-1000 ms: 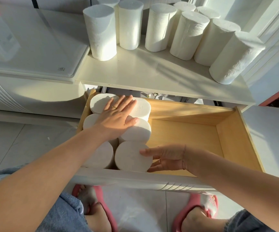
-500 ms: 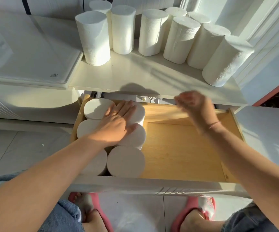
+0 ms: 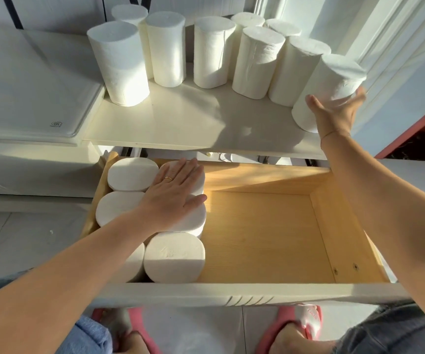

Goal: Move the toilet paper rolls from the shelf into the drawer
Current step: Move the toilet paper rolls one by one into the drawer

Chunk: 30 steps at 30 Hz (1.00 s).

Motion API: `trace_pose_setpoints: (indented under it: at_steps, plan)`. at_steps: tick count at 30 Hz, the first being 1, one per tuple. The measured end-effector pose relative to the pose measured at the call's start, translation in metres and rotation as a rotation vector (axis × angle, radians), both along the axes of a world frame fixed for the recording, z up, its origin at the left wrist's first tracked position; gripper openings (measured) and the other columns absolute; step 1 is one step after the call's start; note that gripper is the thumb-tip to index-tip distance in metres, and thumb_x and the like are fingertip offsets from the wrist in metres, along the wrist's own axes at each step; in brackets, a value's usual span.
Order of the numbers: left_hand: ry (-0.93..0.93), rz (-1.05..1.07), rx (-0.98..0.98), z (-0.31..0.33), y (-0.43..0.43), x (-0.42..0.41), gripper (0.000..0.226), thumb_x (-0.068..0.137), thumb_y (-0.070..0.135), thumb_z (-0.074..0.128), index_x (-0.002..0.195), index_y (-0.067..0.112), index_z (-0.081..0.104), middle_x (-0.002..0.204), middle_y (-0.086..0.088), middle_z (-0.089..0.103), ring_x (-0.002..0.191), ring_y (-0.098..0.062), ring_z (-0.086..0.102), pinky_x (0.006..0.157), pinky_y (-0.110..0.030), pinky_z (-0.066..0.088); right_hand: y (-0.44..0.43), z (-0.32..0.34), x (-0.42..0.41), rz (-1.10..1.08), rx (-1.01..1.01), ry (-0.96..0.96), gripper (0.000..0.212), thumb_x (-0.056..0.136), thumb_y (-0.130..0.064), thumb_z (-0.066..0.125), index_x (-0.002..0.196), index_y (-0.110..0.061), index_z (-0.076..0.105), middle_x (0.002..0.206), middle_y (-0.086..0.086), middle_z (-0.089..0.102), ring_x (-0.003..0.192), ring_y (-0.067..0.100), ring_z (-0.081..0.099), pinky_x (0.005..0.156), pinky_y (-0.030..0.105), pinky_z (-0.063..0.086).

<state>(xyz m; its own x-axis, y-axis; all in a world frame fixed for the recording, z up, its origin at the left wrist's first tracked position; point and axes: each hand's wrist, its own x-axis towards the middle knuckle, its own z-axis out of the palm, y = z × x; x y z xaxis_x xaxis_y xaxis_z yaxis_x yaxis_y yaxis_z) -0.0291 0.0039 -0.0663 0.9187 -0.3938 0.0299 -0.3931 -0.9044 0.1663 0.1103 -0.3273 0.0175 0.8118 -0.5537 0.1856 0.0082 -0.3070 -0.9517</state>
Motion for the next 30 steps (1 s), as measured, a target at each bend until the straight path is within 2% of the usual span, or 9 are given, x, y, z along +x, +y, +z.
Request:
trace_pose_setpoints:
  at_steps: [4, 8, 10, 13, 16, 19, 21, 24, 30]
  plan:
    - [0.009, -0.003, -0.005, 0.001, 0.0, -0.002, 0.071, 0.088, 0.061, 0.006, 0.148, 0.026, -0.003, 0.157, 0.008, -0.01, 0.141, -0.007, -0.017, 0.114, -0.032, -0.013, 0.0, 0.0, 0.009, -0.02, 0.06, -0.035, 0.09, 0.06, -0.033, 0.077, 0.137, -0.019, 0.03, 0.124, -0.007, 0.046, 0.111, 0.012, 0.049, 0.09, 0.022, 0.041]
    - [0.009, -0.006, -0.004, 0.002, 0.0, -0.002, 0.074, 0.085, 0.064, -0.001, 0.149, 0.026, -0.003, 0.157, 0.008, -0.01, 0.141, -0.007, -0.017, 0.114, -0.032, -0.013, 0.006, 0.005, -0.005, -0.026, 0.019, 0.0, 0.076, 0.057, -0.037, 0.076, 0.121, -0.016, 0.042, 0.1, -0.011, 0.055, 0.09, 0.006, 0.057, 0.085, 0.022, 0.052]
    - [0.004, -0.016, -0.019, 0.003, 0.0, -0.002, 0.075, 0.086, 0.066, -0.001, 0.149, 0.025, -0.001, 0.157, 0.008, -0.01, 0.142, -0.008, -0.016, 0.114, -0.032, -0.014, 0.013, 0.006, -0.024, 0.131, 0.01, -0.007, 0.076, 0.057, -0.031, 0.08, 0.122, -0.011, 0.045, 0.101, -0.006, 0.064, 0.093, 0.008, 0.063, 0.082, 0.019, 0.054]
    - [0.007, -0.023, 0.004, 0.005, 0.0, -0.001, 0.085, 0.077, 0.069, -0.008, 0.149, 0.024, 0.0, 0.153, 0.009, -0.014, 0.142, -0.01, -0.016, 0.115, -0.034, -0.013, 0.03, 0.006, -0.061, 0.551, 0.059, -0.023, 0.084, 0.062, -0.014, 0.082, 0.135, -0.004, 0.042, 0.128, 0.015, 0.061, 0.117, 0.024, 0.06, 0.095, 0.035, 0.052]
    - [-0.014, -0.027, 0.057, 0.004, -0.001, -0.001, 0.084, 0.08, 0.068, -0.006, 0.149, 0.021, -0.001, 0.157, 0.004, -0.009, 0.143, -0.014, -0.012, 0.114, -0.035, -0.013, 0.044, 0.005, -0.097, 0.89, 0.107, 0.083, 0.086, 0.06, -0.011, 0.082, 0.137, -0.002, 0.043, 0.127, 0.014, 0.062, 0.119, 0.025, 0.059, 0.099, 0.039, 0.05]
    - [0.012, -0.018, 0.024, 0.002, 0.0, -0.001, 0.079, 0.083, 0.065, 0.0, 0.149, 0.022, 0.0, 0.157, 0.005, -0.01, 0.143, -0.012, -0.015, 0.113, -0.034, -0.014, 0.052, -0.011, -0.12, 1.059, 0.134, 0.254, 0.098, 0.052, -0.022, 0.091, 0.137, -0.003, 0.044, 0.128, 0.014, 0.062, 0.121, 0.026, 0.059, 0.101, 0.037, 0.05]
    - [0.043, -0.01, 0.03, 0.001, 0.001, 0.001, 0.079, 0.083, 0.066, 0.001, 0.149, 0.023, 0.002, 0.157, 0.005, -0.01, 0.143, -0.012, -0.015, 0.115, -0.036, -0.011, 0.056, -0.028, -0.128, 1.09, 0.105, 0.329, 0.101, 0.052, -0.019, 0.092, 0.137, -0.004, 0.042, 0.124, 0.008, 0.063, 0.118, 0.018, 0.06, 0.097, 0.029, 0.051]
    - [0.033, -0.02, 0.086, 0.001, 0.0, 0.003, 0.088, 0.077, 0.072, -0.006, 0.149, 0.022, 0.005, 0.158, 0.003, -0.008, 0.143, -0.014, -0.012, 0.115, -0.038, -0.01, 0.06, -0.059, -0.132, 1.095, 0.05, 0.414, 0.083, 0.057, 0.003, 0.081, 0.132, -0.013, 0.048, 0.117, -0.001, 0.066, 0.111, 0.008, 0.062, 0.089, 0.02, 0.051]
    - [0.027, -0.042, 0.006, -0.001, 0.003, -0.001, 0.073, 0.086, 0.067, 0.0, 0.147, 0.028, -0.005, 0.156, 0.009, -0.013, 0.141, -0.009, -0.02, 0.115, -0.035, -0.014, 0.062, -0.097, -0.134, 0.999, -0.064, 0.467, 0.093, 0.052, -0.001, 0.079, 0.135, -0.018, 0.042, 0.123, -0.002, 0.061, 0.113, 0.006, 0.057, 0.096, 0.026, 0.049]
